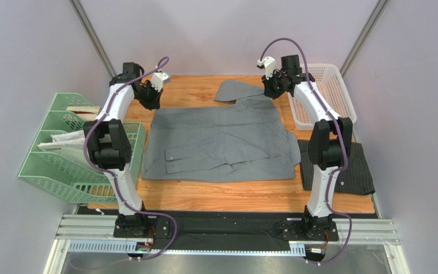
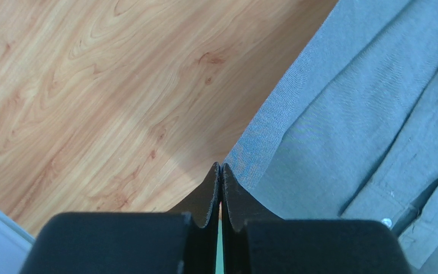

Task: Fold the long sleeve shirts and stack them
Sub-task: Fold the shirt

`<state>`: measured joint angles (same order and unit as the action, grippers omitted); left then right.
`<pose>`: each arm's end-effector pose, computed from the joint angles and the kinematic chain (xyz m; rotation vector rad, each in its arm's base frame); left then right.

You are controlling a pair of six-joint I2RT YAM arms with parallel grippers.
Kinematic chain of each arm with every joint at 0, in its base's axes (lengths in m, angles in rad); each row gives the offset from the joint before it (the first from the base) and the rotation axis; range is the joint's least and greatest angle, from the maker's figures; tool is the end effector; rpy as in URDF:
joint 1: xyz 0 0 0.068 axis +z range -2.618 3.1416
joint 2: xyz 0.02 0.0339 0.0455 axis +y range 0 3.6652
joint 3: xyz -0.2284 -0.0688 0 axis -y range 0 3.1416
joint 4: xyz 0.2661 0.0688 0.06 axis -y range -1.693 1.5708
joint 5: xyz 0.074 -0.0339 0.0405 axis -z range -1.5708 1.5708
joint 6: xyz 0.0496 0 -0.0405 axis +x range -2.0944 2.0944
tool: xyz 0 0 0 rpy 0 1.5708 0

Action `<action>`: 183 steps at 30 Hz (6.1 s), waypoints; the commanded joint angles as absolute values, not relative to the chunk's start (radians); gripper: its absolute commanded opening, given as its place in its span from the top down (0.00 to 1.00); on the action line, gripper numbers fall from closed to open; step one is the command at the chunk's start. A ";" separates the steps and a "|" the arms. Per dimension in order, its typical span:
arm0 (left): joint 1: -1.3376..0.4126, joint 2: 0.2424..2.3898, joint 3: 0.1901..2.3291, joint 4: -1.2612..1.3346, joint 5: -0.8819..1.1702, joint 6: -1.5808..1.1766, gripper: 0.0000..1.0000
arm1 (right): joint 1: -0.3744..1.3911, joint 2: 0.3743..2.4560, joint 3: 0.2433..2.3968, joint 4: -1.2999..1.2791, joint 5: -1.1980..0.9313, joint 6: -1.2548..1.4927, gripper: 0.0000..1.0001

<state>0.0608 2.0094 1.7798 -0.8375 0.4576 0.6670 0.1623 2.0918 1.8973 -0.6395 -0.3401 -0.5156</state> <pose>0.4475 0.0053 0.2144 0.8883 2.3390 -0.3148 0.4784 0.0951 0.2296 -0.9287 2.1654 0.2379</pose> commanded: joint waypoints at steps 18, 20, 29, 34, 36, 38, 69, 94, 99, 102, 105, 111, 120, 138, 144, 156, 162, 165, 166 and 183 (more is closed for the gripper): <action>0.089 1.689 1.364 -0.894 0.480 1.189 1.00 | 0.169 1.677 1.459 -0.822 -0.428 -0.640 1.00; 0.089 1.689 1.333 -0.879 0.471 1.207 1.00 | 0.169 1.666 1.425 -0.848 -0.442 -0.655 1.00; 0.087 1.712 1.293 -0.856 0.462 1.198 1.00 | 0.190 1.687 1.379 -0.951 -0.474 -0.710 1.00; 0.086 1.701 1.270 -0.859 0.450 1.222 0.90 | 0.221 1.686 1.332 -0.989 -0.476 -0.733 1.00; 0.081 1.697 1.266 -0.873 0.437 1.229 0.76 | 0.225 1.704 1.322 -0.997 -0.448 -0.733 0.86; 0.078 1.687 1.290 -0.911 0.437 1.221 0.62 | 0.224 1.723 1.339 -1.028 -0.407 -0.727 0.61; 0.080 1.269 1.302 -0.615 0.457 0.402 0.01 | 0.410 2.516 2.307 -0.798 -0.123 -0.304 0.22; 0.077 1.292 1.318 -0.600 0.673 0.383 0.01 | 0.261 1.858 1.830 -0.670 -0.695 -0.097 1.00; 0.075 1.290 1.305 -0.634 0.782 0.417 0.01 | 0.238 1.714 1.666 -0.658 -0.802 -0.133 1.00; 0.068 1.287 1.287 -0.650 0.817 0.443 0.02 | 0.235 1.646 1.576 -0.698 -0.919 -0.221 1.00; 0.058 1.269 1.246 -0.653 0.845 0.492 0.04 | 0.239 1.603 1.500 -0.767 -1.031 -0.326 1.00; 0.022 1.207 1.154 -0.657 0.833 0.580 0.05 | 0.299 1.574 1.470 -1.116 -1.086 -0.766 1.00; -0.122 1.073 0.904 -0.540 0.936 0.541 0.07 | 0.345 1.459 1.361 -1.161 -1.273 -0.975 1.00; -0.294 1.120 0.865 -0.428 0.815 0.575 0.09 | 0.177 2.051 1.630 -1.305 -1.301 -0.729 0.94; -0.452 1.227 0.902 -0.347 0.637 0.490 0.11 | 0.127 2.105 1.681 -1.263 -1.129 -0.569 0.67; -0.859 1.537 1.034 -0.105 0.233 0.334 0.29 | 0.072 1.907 1.467 -1.043 -0.782 -0.402 0.69; -0.985 1.623 1.042 0.037 0.183 0.431 0.33 | 0.072 1.894 1.410 -0.994 -0.784 -0.353 0.71; -1.025 1.660 1.049 0.067 0.176 0.439 0.33 | 0.072 1.887 1.390 -0.977 -0.778 -0.345 0.71; -1.037 1.676 1.052 0.072 0.166 0.433 0.32 | 0.072 1.885 1.388 -0.976 -0.779 -0.347 0.72; -1.085 1.758 1.109 0.131 -0.131 0.506 0.80 | 0.075 1.868 1.376 -0.976 -0.764 -0.376 0.73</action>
